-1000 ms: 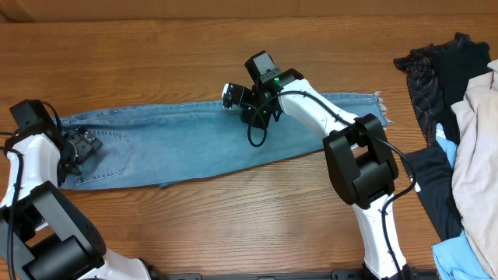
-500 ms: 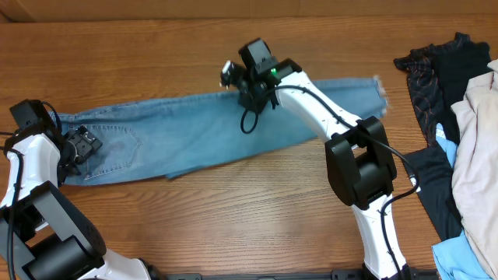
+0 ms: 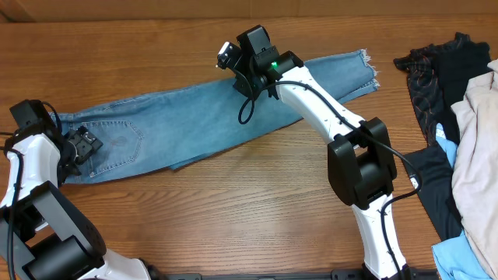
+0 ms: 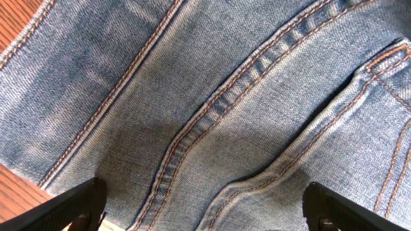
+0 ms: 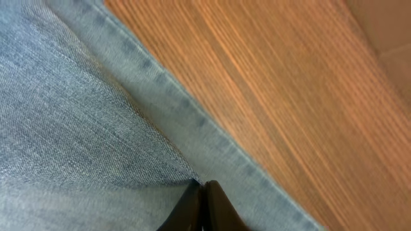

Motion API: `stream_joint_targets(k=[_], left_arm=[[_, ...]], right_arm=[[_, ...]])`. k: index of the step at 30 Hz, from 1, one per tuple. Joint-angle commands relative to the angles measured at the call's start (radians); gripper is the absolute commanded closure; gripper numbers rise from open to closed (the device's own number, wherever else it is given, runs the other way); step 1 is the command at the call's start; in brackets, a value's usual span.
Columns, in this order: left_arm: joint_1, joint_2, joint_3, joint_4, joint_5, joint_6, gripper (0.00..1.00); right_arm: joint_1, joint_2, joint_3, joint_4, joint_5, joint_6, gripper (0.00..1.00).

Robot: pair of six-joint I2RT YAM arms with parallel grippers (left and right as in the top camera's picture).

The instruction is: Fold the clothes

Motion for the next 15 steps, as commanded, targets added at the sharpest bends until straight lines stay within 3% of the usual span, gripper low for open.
stream_joint_targets(k=[1, 4, 6, 8, 10, 11, 13, 15], left_arm=[[0.005, 0.003, -0.005, -0.001, 0.009, 0.011, 0.0], [0.005, 0.003, -0.005, -0.001, 0.009, 0.011, 0.0], [0.005, 0.003, -0.005, -0.002, 0.009, 0.011, 0.0], [0.005, 0.003, -0.005, -0.004, 0.009, 0.011, 0.0], [0.005, 0.003, -0.005, -0.004, 0.009, 0.011, 0.0], [0.005, 0.003, -0.005, -0.004, 0.009, 0.011, 0.0], [0.005, 0.003, -0.005, -0.003, 0.009, 0.011, 0.0], [0.005, 0.003, -0.005, -0.003, 0.009, 0.011, 0.0]], right_arm=[[-0.015, 0.042, 0.018, 0.043, 0.01, 0.008, 0.93], [-0.015, 0.062, 0.018, 0.07, 0.011, 0.01, 0.93], [-0.018, 0.073, 0.018, 0.091, 0.014, 0.045, 0.87], [-0.026, 0.074, 0.018, 0.103, 0.015, 0.089, 0.77], [-0.04, 0.073, 0.019, 0.114, 0.031, 0.155, 0.59], [-0.051, 0.069, 0.026, 0.114, 0.064, 0.214, 0.56], [-0.072, 0.061, 0.039, 0.099, 0.115, 0.301, 0.36], [-0.111, 0.04, 0.06, 0.049, 0.134, 0.381, 0.31]])
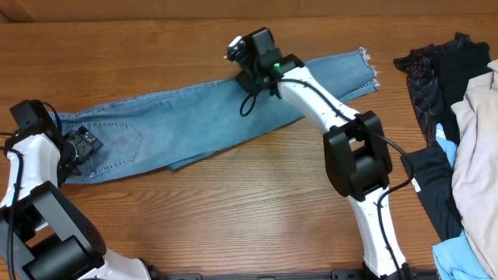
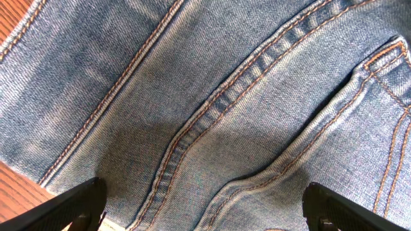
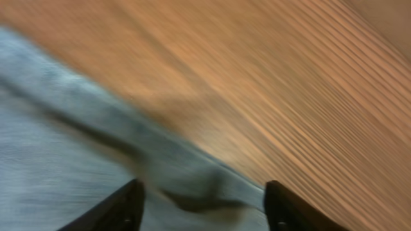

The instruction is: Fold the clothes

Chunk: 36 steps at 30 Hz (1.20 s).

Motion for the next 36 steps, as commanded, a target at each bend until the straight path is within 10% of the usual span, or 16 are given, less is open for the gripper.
stream_joint_targets(k=[1, 25, 36], left_arm=[[0.005, 0.003, -0.005, 0.001, 0.008, 0.011, 0.0], [0.005, 0.003, -0.005, 0.004, 0.008, 0.011, 0.0], [0.005, 0.003, -0.005, 0.004, 0.008, 0.011, 0.0]], right_arm=[[-0.079, -0.044, 0.063, -0.064, 0.073, 0.204, 0.3], [-0.576, -0.074, 0.017, -0.314, -0.113, 0.541, 0.33], [-0.662, -0.074, 0.016, -0.397, -0.282, 0.057, 0.4]])
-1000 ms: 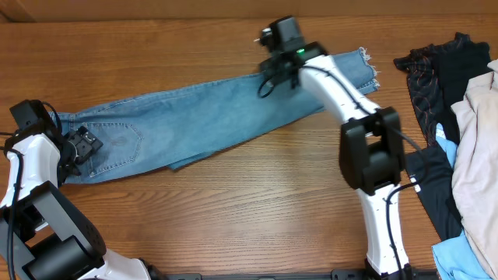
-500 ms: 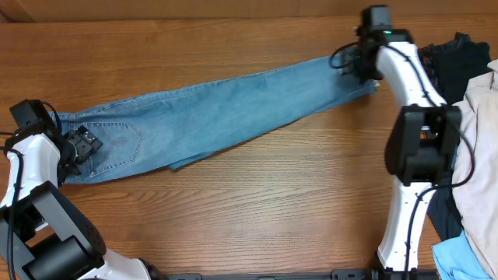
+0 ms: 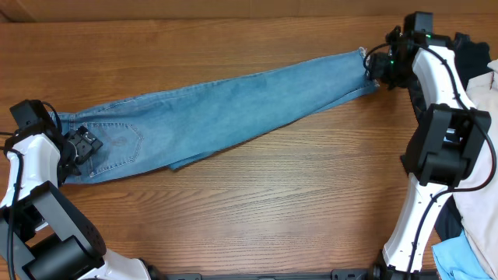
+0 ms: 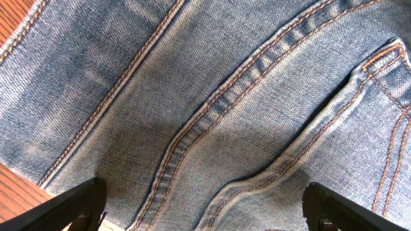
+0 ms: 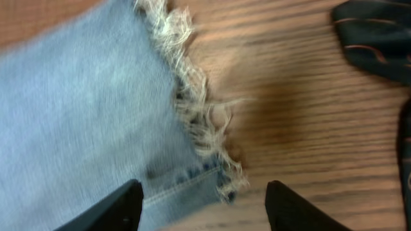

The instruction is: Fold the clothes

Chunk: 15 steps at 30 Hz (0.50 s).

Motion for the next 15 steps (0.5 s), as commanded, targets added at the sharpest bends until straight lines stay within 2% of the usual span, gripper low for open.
stream_joint_targets(k=[1, 5, 15], left_arm=[[0.005, 0.003, -0.005, 0.0, 0.008, 0.011, 0.0], [0.005, 0.003, -0.005, 0.0, 0.008, 0.011, 0.0], [0.005, 0.003, -0.005, -0.019, 0.008, 0.011, 0.0]], right_arm=[[-0.01, -0.05, -0.007, -0.028, -0.078, -0.276, 0.41], [-0.009, -0.05, -0.008, -0.05, -0.1, -0.431, 0.4], [-0.009, -0.038, -0.008, 0.05, -0.101, -0.44, 0.37]])
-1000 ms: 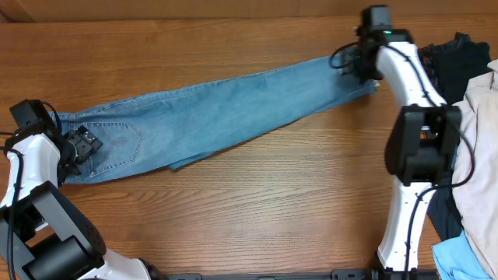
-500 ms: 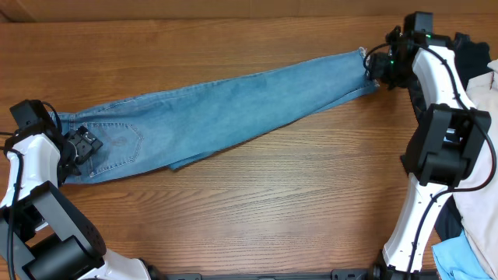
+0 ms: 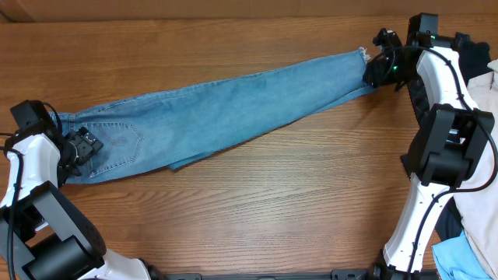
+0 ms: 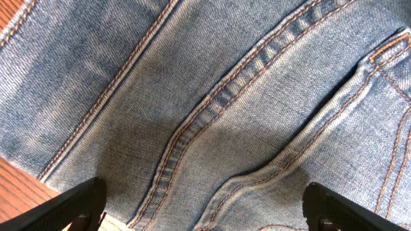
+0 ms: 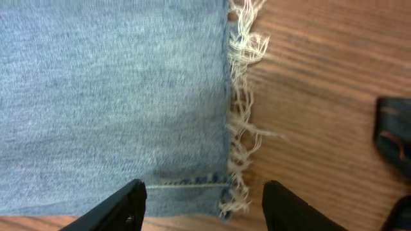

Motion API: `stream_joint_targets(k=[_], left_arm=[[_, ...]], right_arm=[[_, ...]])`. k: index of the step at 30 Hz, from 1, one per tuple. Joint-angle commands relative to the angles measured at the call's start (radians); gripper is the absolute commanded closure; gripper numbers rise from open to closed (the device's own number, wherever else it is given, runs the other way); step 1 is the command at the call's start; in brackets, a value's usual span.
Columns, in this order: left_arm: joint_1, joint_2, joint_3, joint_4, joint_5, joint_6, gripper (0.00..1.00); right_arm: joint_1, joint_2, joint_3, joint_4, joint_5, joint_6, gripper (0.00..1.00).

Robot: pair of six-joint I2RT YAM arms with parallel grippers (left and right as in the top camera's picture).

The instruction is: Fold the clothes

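Observation:
A pair of light blue jeans lies folded lengthwise across the table, waist at the left, frayed hem at the right. My left gripper is open over the waist and back pocket; its view shows seams and denim between the wide-apart fingers. My right gripper is open at the hem end. In the right wrist view the frayed hem lies between its spread fingers, which straddle the leg's corner.
A pile of other clothes, dark, beige and light blue, lies at the table's right edge, close to my right arm. A dark garment edge shows at the right of the right wrist view. Bare wooden table in front of the jeans.
My right gripper has turned and shifted slightly over the hem, so the frayed edge now runs straight between its open fingers. The left gripper and the jeans have not visibly moved.
My right gripper was shut on the upper edge of the jeans leg near the middle. Then it was open there. Then it stood open at the frayed hem on the far right, where it stays. The left gripper has stayed open over the waist throughout.

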Motion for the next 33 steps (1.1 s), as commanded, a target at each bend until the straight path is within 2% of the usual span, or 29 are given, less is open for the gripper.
stream_joint_targets(k=[1, 10, 16, 24, 25, 26, 33], left_arm=[[0.005, 0.003, -0.005, -0.006, 0.008, 0.011, 0.0], [0.005, 0.003, -0.005, -0.011, 0.008, 0.011, 0.0], [0.005, 0.003, -0.005, -0.014, 0.008, 0.011, 0.0], [0.005, 0.003, -0.005, -0.016, 0.008, 0.011, 0.0], [0.005, 0.003, -0.005, -0.016, 0.008, 0.011, 0.0], [0.005, 0.003, -0.005, -0.018, 0.008, 0.011, 0.0], [0.005, 0.003, -0.005, -0.026, 0.008, 0.011, 0.0]], right_arm=[[0.001, -0.031, -0.005, 0.013, -0.016, -0.027, 0.37], [0.003, 0.018, -0.005, 0.013, -0.076, -0.027, 0.41], [0.003, 0.022, -0.005, 0.016, -0.076, -0.031, 0.37], [0.005, 0.065, -0.005, 0.008, -0.076, -0.031, 0.37], [0.005, 0.069, -0.005, 0.006, -0.076, -0.031, 0.38], [0.005, 0.074, -0.005, 0.005, -0.076, -0.031, 0.46], [0.005, 0.068, -0.002, 0.001, -0.075, -0.027, 0.78]])
